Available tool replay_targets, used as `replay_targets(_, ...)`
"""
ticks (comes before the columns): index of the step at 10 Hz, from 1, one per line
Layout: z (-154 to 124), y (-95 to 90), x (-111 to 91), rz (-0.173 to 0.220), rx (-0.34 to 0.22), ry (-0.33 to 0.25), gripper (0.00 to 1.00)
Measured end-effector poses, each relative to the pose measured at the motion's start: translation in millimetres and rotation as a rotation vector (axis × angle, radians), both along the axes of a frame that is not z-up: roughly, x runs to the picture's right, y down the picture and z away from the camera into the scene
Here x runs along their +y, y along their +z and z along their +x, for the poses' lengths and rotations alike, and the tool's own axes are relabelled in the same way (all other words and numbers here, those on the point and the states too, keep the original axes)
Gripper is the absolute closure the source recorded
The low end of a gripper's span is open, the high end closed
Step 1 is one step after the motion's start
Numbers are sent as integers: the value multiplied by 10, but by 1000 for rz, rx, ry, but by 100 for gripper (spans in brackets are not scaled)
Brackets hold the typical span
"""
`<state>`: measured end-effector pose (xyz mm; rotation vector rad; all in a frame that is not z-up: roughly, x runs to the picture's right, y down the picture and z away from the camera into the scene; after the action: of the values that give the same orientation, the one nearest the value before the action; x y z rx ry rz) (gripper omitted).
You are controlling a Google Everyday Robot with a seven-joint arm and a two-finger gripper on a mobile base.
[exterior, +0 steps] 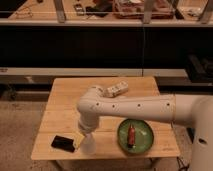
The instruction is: Place the ceramic cup in the ceramic bowl
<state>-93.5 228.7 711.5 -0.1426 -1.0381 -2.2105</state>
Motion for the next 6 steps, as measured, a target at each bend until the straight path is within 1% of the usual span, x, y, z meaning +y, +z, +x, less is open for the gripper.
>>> replay_targets(1, 20, 29, 41, 3, 7, -7, 22)
replay_targets(2, 9, 66, 79, 15, -2, -15, 30)
replay_targets(3, -34, 111, 121, 35, -31, -27, 42)
replay_targets(5, -86, 163, 157, 64, -73, -30, 59)
replay_targets(6, -106, 177, 171, 77, -93, -34, 72)
